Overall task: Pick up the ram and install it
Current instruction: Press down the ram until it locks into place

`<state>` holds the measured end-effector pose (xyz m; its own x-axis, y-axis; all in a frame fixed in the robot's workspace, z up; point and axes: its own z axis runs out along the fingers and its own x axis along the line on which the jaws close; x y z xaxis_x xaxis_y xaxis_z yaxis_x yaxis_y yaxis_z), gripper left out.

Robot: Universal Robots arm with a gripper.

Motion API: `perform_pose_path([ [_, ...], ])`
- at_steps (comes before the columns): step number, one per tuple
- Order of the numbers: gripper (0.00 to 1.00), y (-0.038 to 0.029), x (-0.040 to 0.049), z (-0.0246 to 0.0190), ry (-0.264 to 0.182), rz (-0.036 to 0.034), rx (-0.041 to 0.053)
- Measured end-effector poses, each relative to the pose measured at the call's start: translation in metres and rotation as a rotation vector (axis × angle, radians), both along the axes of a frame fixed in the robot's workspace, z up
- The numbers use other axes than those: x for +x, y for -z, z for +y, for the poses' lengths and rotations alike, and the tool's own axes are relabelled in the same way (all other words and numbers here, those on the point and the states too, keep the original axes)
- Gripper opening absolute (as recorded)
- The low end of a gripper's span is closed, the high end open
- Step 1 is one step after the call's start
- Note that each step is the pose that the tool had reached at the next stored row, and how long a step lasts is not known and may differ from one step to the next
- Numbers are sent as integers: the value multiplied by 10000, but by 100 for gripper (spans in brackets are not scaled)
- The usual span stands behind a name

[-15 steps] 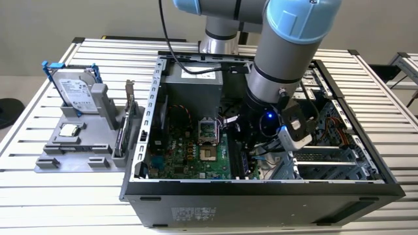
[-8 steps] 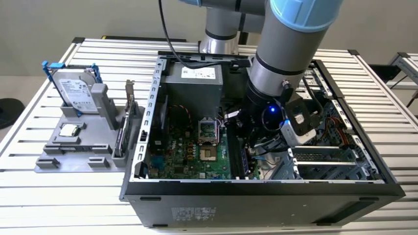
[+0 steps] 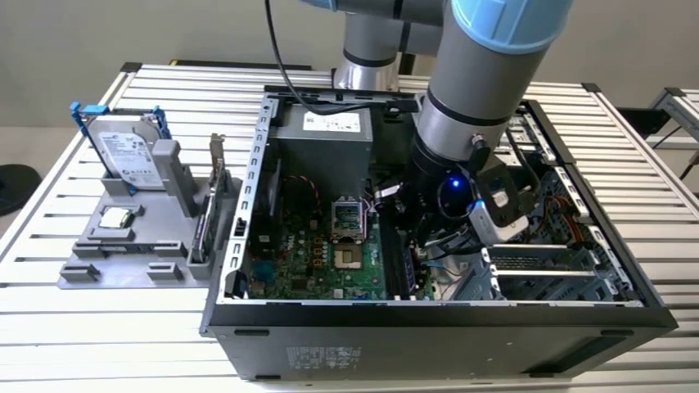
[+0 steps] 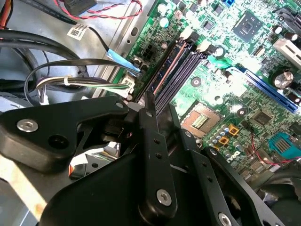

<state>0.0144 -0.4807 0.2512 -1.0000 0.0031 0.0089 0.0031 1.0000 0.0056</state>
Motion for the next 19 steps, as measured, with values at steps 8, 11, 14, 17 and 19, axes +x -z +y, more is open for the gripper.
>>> perform_pose_path([
  [8,100,137,0,1,1,-1,23],
  [11,100,192,0,3,0,-1,33],
  [14,100,247,0,4,0,0,41],
  [17,100,294,0,4,1,-1,51],
  [19,100,294,0,4,1,0,48],
])
